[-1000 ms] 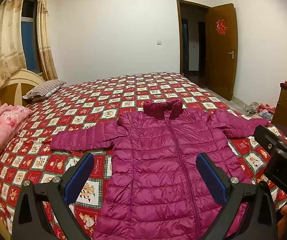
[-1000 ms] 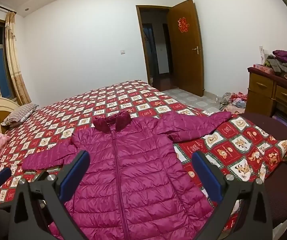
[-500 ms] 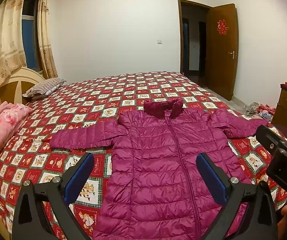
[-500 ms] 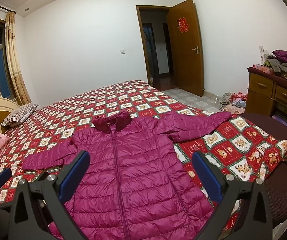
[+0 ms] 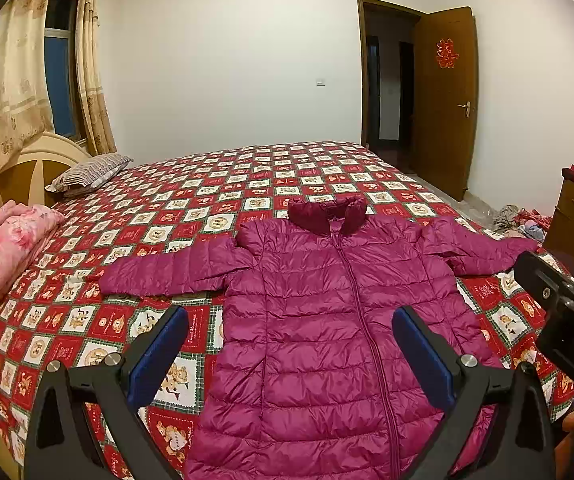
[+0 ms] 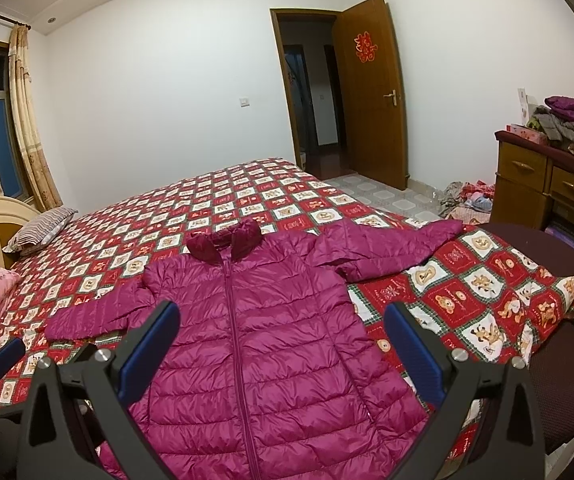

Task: Fold large clothes

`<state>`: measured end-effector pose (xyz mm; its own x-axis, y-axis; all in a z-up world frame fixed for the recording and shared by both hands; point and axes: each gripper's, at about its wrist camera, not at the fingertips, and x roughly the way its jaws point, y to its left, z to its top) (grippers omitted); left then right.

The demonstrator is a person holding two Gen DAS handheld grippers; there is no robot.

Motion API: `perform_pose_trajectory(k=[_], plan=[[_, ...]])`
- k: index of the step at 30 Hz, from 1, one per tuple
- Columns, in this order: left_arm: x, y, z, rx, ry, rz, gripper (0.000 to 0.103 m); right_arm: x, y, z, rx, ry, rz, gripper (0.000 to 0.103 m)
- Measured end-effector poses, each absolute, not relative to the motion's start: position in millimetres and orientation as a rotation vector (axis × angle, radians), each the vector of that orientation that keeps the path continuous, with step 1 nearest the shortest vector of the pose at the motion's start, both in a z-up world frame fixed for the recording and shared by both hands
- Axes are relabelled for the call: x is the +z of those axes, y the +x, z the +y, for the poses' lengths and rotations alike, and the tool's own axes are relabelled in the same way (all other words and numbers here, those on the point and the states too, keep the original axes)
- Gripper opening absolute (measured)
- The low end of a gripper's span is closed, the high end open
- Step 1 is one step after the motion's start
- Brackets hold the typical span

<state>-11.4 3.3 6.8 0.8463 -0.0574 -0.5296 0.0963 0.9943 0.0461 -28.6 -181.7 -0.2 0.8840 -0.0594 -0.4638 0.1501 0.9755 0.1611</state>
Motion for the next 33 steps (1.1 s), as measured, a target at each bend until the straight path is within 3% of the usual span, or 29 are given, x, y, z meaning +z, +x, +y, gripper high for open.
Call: perform_pose_trajectory(k=[33], plan=[[8.9,-13.1,1.3,-0.089,0.066,0.551,0.102,0.2,-30.5,-182.2,-0.111,0.199,0.474,0.103]])
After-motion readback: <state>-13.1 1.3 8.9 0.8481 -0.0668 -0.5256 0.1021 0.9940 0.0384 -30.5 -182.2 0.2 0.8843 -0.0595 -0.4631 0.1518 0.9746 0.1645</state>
